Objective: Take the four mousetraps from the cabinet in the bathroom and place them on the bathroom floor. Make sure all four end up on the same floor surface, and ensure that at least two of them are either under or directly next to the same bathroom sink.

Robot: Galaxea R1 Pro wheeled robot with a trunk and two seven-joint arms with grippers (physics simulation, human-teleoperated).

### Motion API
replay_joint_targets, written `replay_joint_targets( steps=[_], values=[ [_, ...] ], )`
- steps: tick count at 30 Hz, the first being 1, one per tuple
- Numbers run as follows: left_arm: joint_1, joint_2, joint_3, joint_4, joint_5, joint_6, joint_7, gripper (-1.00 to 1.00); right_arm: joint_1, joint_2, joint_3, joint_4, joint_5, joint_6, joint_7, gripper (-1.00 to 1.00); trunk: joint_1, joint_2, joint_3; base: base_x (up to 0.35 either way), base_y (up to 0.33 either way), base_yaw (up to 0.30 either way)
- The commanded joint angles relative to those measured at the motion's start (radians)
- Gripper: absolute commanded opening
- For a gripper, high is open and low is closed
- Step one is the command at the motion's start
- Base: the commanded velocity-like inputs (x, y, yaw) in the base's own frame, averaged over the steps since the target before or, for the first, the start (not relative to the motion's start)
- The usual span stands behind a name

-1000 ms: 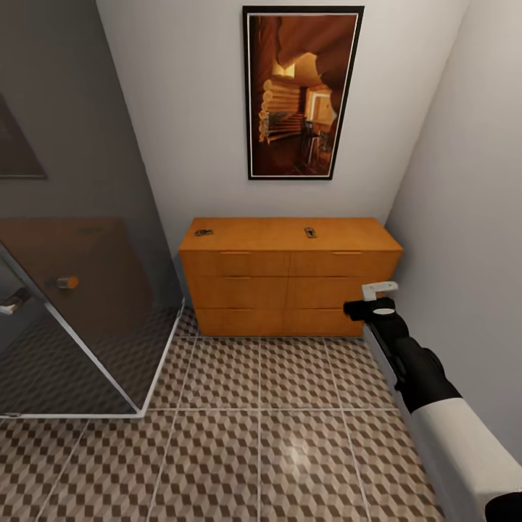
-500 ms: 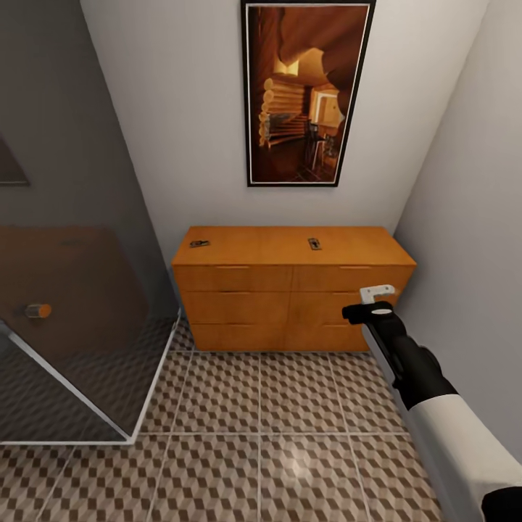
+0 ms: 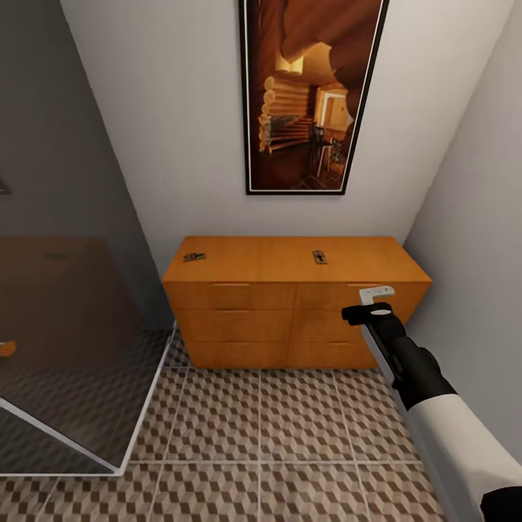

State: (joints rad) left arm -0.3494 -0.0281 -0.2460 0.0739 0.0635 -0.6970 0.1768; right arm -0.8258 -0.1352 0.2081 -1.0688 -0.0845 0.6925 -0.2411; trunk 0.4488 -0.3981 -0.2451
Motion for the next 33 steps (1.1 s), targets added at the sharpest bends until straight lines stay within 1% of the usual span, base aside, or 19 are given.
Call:
replay_joint_targets(
  steps=[1, 8, 11, 12, 13, 14, 16, 17, 20, 22, 24, 26, 27, 28, 32, 33],
  values=[
    [-0.002, -0.001, -0.009, 0.005, 0.006, -0.006, 0.003, 1.0, -0.001, -0.001, 0.004, -0.002, -0.009, 0.004, -0.009, 1.0, 0.001, -0.002, -0.002, 0.332, 0.0, 0.0],
    [-0.002, 0.0, -0.009, 0.005, 0.007, -0.004, 0.004, 1.0, -0.001, 0.003, 0.004, -0.002, -0.01, 0.005, -0.009, 1.0, 0.001, -0.002, -0.002, 0.332, 0.0, 0.0],
    [-0.002, 0.0, -0.009, 0.006, 0.007, 0.012, 0.004, 1.0, -0.002, 0.003, 0.005, -0.002, -0.01, 0.005, -0.009, 1.0, 0.001, -0.002, -0.002, 0.332, 0.0, 0.0],
    [-0.001, 0.001, -0.009, 0.006, 0.007, 0.035, 0.004, 1.0, -0.003, 0.004, 0.005, -0.002, -0.01, 0.006, -0.009, 1.0, 0.001, -0.002, -0.002, 0.332, 0.0, 0.0],
    [-0.001, 0.001, -0.009, 0.006, 0.007, 0.035, 0.004, 1.0, -0.003, 0.004, 0.005, -0.002, -0.01, 0.006, -0.009, 1.0, 0.001, -0.002, -0.002, 0.332, 0.0, 0.0],
    [0.001, 0.001, -0.009, 0.006, 0.007, 0.067, 0.002, 1.0, -0.004, 0.004, 0.005, -0.002, -0.01, 0.006, -0.009, 1.0, 0.001, -0.002, -0.002, 0.332, 0.0, 0.0],
    [0.003, 0.002, -0.009, 0.006, 0.007, 0.102, 0.001, 1.0, -0.005, 0.004, 0.004, -0.002, -0.01, 0.007, -0.009, 1.0, 0.001, -0.002, -0.002, 0.331, 0.0, 0.0],
    [0.005, 0.003, -0.009, 0.006, 0.006, 0.133, 0.001, 1.0, -0.005, 0.005, 0.004, -0.002, -0.01, 0.007, -0.009, 1.0, 0.001, -0.002, -0.002, 0.33, 0.0, 0.0],
    [0.007, 0.002, -0.009, 0.005, 0.006, 0.18, 0.0, 1.0, -0.006, 0.009, 0.004, -0.001, -0.011, 0.007, -0.009, 1.0, 0.001, -0.002, -0.002, 0.329, 0.0, 0.0],
    [0.008, 0.001, -0.009, 0.005, 0.006, 0.195, 0.001, 1.0, -0.007, 0.012, 0.004, -0.001, -0.016, 0.008, -0.009, 1.0, 0.001, -0.002, -0.002, 0.328, 0.0, 0.0],
    [0.008, 0.001, -0.009, 0.005, 0.006, 0.209, 0.001, 1.0, -0.007, 0.014, 0.005, -0.001, -0.029, 0.008, -0.009, 1.0, 0.001, -0.002, -0.002, 0.286, 0.0, 0.0],
    [0.01, 0.001, -0.009, 0.006, 0.006, 0.218, 0.001, 1.0, -0.007, 0.016, 0.005, -0.001, -0.057, 0.009, -0.009, 1.0, 0.001, -0.002, -0.002, 0.105, 0.0, 0.0],
    [0.01, 0.001, -0.009, 0.006, 0.006, 0.219, 0.001, 1.0, -0.007, 0.016, 0.005, -0.001, -0.063, 0.009, -0.009, 1.0, 0.001, -0.002, -0.002, 0.075, 0.0, 0.0],
    [0.01, 0.001, -0.009, 0.006, 0.006, 0.224, 0.001, 1.0, -0.007, 0.017, 0.004, -0.001, -0.084, 0.009, -0.009, 1.0, 0.001, -0.002, -0.002, 0.031, 0.0, 0.0],
    [0.01, 0.001, -0.009, 0.006, 0.006, 0.241, 0.001, 1.0, -0.007, 0.017, 0.004, -0.002, -0.104, 0.009, -0.01, 1.0, 0.001, -0.002, -0.002, 0.022, 0.0, 0.0],
    [0.01, 0.001, -0.009, 0.005, 0.005, 0.256, 0.001, 1.0, -0.007, 0.018, 0.005, -0.002, -0.11, 0.009, -0.01, 1.0, 0.001, -0.002, -0.002, 0.082, 0.0, 0.0]
  ],
)
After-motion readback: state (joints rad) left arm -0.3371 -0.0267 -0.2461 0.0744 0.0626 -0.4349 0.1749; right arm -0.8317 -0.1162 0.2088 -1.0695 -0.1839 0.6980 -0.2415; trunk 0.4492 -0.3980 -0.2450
